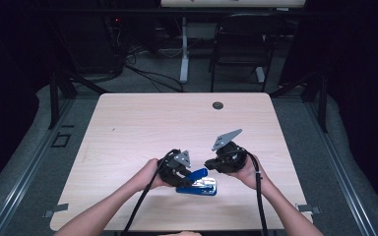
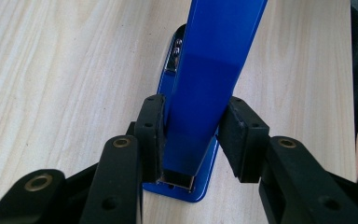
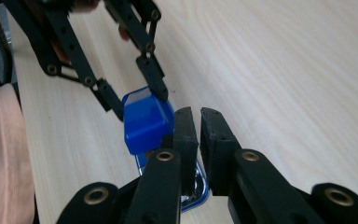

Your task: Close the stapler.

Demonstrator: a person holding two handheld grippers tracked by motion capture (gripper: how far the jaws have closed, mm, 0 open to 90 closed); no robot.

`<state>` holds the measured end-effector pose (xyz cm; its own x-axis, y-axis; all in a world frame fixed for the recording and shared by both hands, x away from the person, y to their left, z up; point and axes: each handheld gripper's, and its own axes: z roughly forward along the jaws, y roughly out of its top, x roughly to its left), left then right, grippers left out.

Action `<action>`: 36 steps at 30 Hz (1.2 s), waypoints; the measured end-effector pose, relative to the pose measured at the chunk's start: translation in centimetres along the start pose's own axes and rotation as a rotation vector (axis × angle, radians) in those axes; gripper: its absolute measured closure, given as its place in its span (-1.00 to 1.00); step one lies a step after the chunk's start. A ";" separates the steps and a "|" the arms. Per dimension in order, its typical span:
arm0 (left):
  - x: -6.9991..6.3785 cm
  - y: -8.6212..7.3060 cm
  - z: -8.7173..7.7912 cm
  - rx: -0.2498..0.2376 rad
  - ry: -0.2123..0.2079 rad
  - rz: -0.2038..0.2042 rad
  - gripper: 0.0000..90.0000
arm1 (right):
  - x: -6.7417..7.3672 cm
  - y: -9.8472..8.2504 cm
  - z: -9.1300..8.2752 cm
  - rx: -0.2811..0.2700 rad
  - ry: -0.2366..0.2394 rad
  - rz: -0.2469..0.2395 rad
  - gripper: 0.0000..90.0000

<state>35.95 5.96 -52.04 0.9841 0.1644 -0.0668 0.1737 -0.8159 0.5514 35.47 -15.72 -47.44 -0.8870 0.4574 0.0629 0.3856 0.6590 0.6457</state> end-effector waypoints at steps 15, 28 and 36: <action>0.3 -0.4 0.2 0.018 -0.003 -0.025 0.24 | 1.4 0.7 0.4 0.039 0.037 -0.054 0.90; 1.9 -1.9 -1.6 0.012 0.058 -0.107 -0.39 | 0.4 -1.1 2.5 0.195 0.075 -0.018 0.91; 3.0 -3.7 -2.8 0.033 0.106 -0.174 -0.66 | 0.3 -1.4 2.7 0.231 0.071 -0.019 0.92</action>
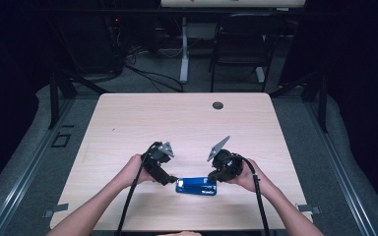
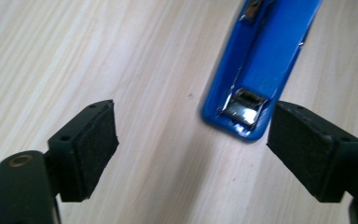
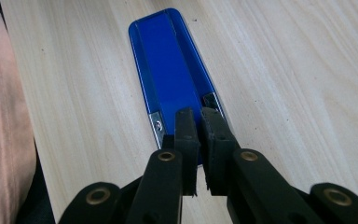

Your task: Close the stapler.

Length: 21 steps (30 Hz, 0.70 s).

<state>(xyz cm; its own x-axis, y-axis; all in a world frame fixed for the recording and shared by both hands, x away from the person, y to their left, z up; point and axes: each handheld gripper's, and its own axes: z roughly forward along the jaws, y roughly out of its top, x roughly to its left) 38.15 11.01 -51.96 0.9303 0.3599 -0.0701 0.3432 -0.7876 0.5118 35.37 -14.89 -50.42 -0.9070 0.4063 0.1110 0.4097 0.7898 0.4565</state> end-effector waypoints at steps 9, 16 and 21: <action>1.0 -0.7 -0.6 -0.005 0.018 -0.044 -0.70 | -0.1 -0.1 0.2 0.019 0.004 0.008 0.99; 1.1 -0.8 -0.6 -0.010 0.019 -0.050 -0.70 | -0.2 -0.3 0.5 0.015 0.023 0.019 0.98; 1.2 -1.0 -0.8 -0.010 0.022 -0.056 -0.70 | -0.6 -0.5 -0.2 -0.059 0.030 0.041 0.82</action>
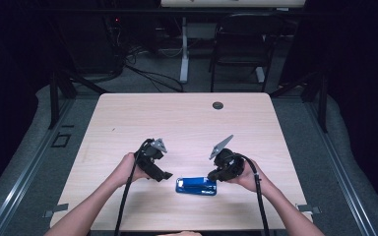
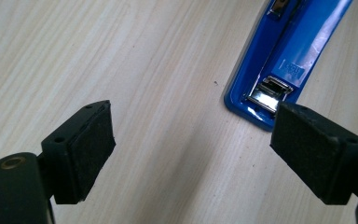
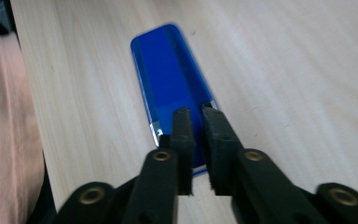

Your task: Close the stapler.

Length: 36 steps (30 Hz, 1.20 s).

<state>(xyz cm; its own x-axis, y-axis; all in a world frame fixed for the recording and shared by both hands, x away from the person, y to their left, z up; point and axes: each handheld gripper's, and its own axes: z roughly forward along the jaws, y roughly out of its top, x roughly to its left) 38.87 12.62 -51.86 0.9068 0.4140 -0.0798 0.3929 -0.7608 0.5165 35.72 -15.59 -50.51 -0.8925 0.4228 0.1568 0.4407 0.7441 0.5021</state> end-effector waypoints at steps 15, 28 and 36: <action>1.7 -1.0 -0.4 -0.020 0.031 -0.067 -0.79 | -2.7 -1.1 -2.4 -0.043 -0.278 0.085 -0.34; 4.6 -2.6 -0.7 -0.041 0.102 -0.179 -0.88 | -5.0 -2.8 -4.4 -0.130 -0.481 0.183 -0.89; 6.3 -3.8 -0.8 -0.085 0.138 -0.257 -0.99 | -7.4 -4.4 -4.3 -0.146 -0.479 0.317 -1.00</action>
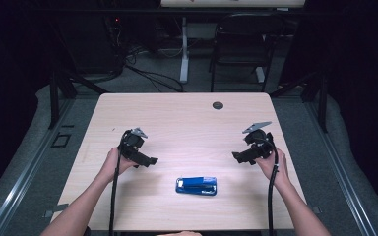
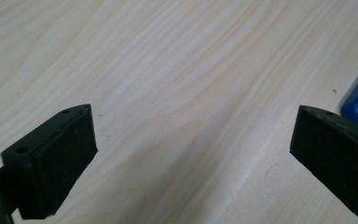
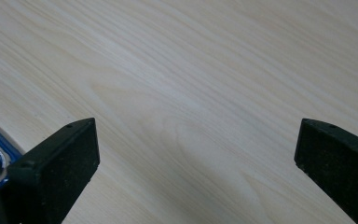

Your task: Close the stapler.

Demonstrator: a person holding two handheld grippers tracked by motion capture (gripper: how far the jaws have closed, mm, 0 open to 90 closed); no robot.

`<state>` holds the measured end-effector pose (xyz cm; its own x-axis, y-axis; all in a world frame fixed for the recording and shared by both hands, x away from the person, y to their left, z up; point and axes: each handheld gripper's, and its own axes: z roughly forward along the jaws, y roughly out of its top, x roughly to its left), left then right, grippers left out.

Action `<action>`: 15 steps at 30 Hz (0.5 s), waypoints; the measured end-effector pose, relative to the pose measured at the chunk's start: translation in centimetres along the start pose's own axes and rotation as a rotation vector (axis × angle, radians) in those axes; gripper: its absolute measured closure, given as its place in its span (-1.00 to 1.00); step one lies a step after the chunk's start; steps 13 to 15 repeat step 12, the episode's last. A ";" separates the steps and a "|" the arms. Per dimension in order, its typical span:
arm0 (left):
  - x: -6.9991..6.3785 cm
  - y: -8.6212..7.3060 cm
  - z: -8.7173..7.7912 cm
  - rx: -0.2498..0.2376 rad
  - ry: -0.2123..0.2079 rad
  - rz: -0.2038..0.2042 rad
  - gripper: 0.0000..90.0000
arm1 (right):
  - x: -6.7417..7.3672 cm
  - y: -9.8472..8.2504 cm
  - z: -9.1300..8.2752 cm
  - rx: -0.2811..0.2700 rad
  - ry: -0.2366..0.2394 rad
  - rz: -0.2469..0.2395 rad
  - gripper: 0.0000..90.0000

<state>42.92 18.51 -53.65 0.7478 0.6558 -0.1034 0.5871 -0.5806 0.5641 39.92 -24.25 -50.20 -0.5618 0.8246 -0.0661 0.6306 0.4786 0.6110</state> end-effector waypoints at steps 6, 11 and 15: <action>1.8 -0.8 0.6 -0.007 0.064 -0.056 -1.00 | -1.6 -1.3 1.9 0.082 -0.043 0.041 -1.00; 3.2 -1.4 1.0 -0.005 0.083 -0.115 -1.00 | -2.3 -2.7 4.5 0.198 0.051 0.070 -1.00; 3.3 -1.5 1.1 -0.002 0.082 -0.122 -1.00 | -2.4 -2.9 4.8 0.207 0.052 0.062 -1.00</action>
